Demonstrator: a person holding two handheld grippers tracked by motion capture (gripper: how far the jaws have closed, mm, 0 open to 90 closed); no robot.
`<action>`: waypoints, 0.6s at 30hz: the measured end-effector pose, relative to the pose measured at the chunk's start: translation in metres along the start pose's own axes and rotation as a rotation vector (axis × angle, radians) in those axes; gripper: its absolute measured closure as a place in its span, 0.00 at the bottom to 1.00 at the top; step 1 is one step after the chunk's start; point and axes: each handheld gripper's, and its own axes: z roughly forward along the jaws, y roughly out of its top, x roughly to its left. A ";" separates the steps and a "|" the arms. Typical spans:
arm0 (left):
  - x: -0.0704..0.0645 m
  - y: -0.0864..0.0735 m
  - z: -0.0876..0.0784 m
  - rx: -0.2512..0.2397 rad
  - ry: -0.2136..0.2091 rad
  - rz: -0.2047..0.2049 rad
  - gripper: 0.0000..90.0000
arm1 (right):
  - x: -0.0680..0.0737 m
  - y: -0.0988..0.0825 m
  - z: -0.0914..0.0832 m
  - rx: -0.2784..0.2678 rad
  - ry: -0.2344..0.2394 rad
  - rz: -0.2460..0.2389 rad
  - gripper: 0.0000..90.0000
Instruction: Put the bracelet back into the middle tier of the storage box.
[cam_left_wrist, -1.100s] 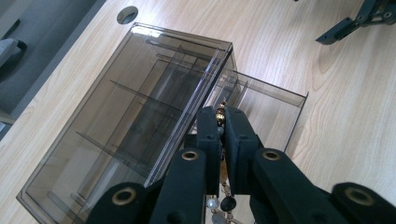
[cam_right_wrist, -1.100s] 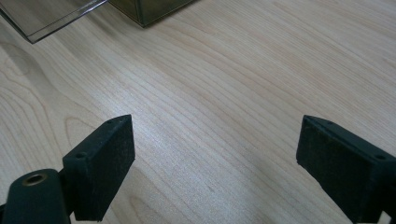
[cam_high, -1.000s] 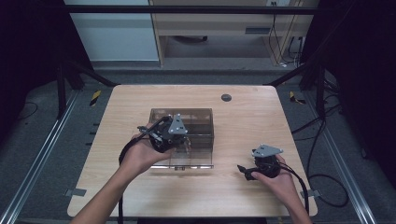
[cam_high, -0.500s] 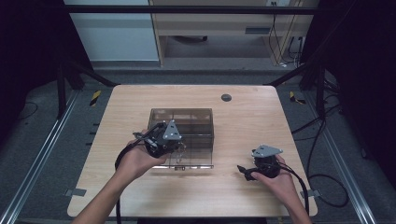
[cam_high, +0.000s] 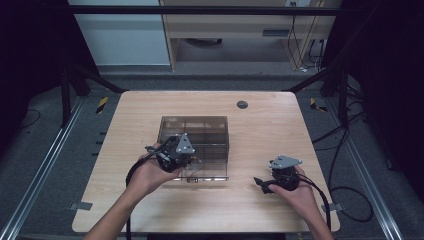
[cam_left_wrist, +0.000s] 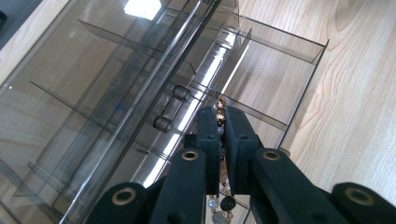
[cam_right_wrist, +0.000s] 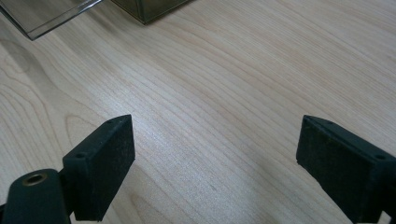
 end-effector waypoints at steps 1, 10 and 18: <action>-0.001 -0.001 0.001 0.002 -0.002 -0.003 0.95 | 0.000 0.000 0.000 -0.001 -0.001 -0.001 0.13; -0.005 -0.001 0.017 0.000 -0.010 -0.009 0.95 | -0.001 0.000 -0.001 0.001 -0.002 0.001 0.13; -0.008 -0.002 0.028 -0.007 -0.015 -0.021 0.95 | -0.001 0.000 0.000 0.002 -0.002 -0.002 0.13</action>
